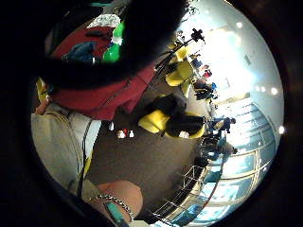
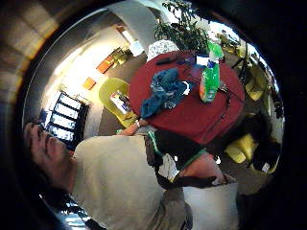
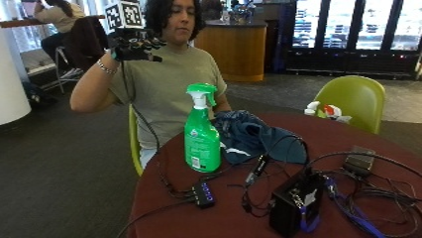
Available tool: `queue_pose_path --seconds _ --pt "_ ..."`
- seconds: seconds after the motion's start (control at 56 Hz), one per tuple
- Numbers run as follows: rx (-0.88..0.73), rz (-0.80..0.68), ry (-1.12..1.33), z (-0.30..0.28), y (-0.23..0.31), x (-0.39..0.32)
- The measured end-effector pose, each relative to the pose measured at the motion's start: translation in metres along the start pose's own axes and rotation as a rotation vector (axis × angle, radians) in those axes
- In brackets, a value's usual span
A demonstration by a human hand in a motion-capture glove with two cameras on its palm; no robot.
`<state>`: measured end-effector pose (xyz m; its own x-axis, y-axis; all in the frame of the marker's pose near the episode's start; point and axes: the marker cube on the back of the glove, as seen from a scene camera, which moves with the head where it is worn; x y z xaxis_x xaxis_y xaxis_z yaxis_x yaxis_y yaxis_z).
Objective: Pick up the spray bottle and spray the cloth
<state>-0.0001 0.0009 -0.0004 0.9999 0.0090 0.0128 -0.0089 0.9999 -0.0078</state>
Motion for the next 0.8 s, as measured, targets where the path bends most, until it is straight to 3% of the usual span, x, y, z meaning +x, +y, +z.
queue_pose_path --seconds 0.464,0.803 --pt "-0.080 0.078 -0.121 0.026 -0.008 0.016" --pt "0.014 0.265 -0.817 0.096 -0.012 0.009"
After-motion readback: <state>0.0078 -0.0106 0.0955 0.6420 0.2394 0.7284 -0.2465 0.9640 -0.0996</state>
